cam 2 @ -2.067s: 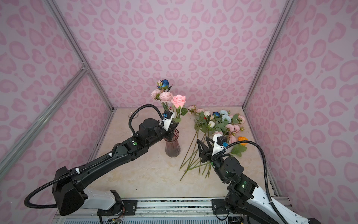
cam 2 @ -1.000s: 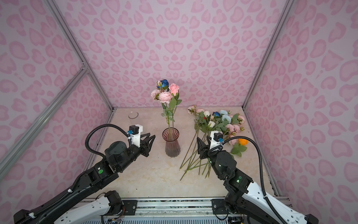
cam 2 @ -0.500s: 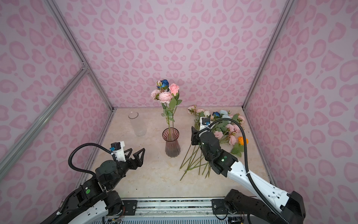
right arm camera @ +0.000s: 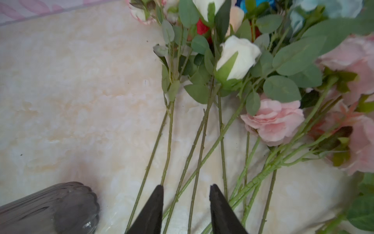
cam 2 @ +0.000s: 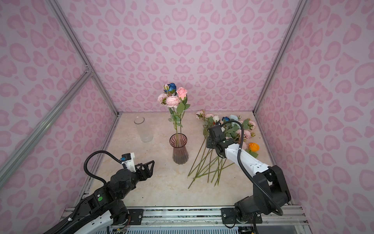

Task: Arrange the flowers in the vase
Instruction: 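Withdraw the left gripper while the right gripper reaches into the flower pile, then grasp a white rose stem with the right gripper and lift it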

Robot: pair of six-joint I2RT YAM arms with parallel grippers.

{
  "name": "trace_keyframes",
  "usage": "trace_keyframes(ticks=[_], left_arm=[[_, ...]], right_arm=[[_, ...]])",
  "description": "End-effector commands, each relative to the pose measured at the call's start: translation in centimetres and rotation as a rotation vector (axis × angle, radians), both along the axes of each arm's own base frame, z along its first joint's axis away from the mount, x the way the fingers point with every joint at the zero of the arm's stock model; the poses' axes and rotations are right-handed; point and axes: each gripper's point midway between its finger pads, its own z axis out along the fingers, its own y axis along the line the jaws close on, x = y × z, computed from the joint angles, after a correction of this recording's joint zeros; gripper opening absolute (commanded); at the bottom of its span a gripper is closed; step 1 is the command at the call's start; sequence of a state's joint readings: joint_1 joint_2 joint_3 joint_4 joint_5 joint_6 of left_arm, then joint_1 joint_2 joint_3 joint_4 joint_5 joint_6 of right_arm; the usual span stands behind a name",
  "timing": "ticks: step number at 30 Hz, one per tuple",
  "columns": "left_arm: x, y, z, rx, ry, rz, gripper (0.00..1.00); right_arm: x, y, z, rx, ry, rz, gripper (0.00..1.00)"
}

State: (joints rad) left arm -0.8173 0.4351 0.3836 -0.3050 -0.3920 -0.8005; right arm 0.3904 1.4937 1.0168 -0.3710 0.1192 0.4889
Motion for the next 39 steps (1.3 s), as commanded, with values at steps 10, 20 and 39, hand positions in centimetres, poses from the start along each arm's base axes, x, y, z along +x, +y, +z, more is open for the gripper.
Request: trace_keyframes(ticks=[10, 20, 39], left_arm=[[-0.2, -0.9, -2.1, -0.096, 0.081, 0.008, 0.88], [0.1, -1.1, -2.0, -0.092, 0.083, 0.014, 0.88], [0.8, -1.8, -0.4, -0.069, 0.069, 0.002, 0.88]], right_arm=[[2.0, 1.0, -6.6, 0.174, 0.168, -0.017, 0.33], [3.5, 1.6, -8.8, 0.198, 0.202, -0.021, 0.17], [4.6, 1.0, -3.6, 0.272, 0.034, -0.031, 0.02]])
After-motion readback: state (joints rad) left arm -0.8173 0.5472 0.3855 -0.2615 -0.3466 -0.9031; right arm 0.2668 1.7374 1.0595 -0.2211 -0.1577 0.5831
